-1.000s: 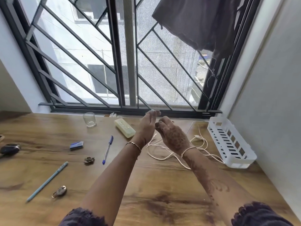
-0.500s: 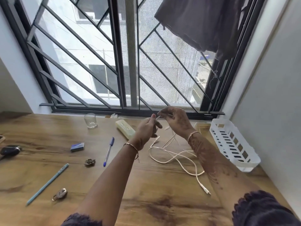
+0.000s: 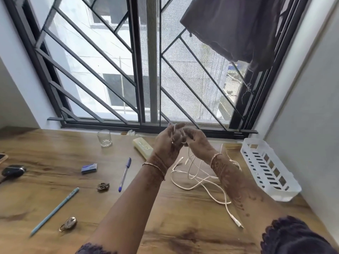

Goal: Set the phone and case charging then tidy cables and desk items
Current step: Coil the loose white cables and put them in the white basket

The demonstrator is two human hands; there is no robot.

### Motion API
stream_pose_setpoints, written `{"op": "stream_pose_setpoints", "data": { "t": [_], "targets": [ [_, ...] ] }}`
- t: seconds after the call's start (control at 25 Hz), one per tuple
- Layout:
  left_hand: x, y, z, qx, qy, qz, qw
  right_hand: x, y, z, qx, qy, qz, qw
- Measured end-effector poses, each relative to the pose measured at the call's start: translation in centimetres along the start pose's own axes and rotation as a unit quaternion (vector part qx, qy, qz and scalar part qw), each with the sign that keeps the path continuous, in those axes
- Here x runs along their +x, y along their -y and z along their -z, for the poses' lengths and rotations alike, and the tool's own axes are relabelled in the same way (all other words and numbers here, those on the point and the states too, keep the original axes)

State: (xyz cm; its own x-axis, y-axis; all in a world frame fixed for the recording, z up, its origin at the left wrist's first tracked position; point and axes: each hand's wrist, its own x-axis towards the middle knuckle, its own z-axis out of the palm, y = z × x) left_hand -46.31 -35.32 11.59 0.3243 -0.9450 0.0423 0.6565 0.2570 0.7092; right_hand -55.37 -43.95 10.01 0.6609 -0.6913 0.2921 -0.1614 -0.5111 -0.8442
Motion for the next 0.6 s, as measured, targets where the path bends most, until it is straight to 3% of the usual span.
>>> {"op": "stream_pose_setpoints", "data": {
  "t": [0.28,0.4,0.52,0.6],
  "targets": [
    [2.2,-0.7,-0.3,-0.001,-0.029,-0.067,0.997,-2.8,-1.4,-0.1,-0.018,0.121,-0.06,0.991],
    [2.5,0.4,-0.3,0.135,-0.036,-0.094,0.986,-3.0,-1.5,0.2,-0.042,0.13,-0.069,0.988],
    [3.0,1.8,1.2,0.336,-0.029,-0.113,0.935,-3.2,-0.7,1.0,-0.061,0.135,-0.071,0.986],
    [3.2,2.3,2.0,0.414,-0.016,-0.115,0.903,-3.5,-0.5,1.5,-0.085,0.147,-0.074,0.983]
  ]
}}
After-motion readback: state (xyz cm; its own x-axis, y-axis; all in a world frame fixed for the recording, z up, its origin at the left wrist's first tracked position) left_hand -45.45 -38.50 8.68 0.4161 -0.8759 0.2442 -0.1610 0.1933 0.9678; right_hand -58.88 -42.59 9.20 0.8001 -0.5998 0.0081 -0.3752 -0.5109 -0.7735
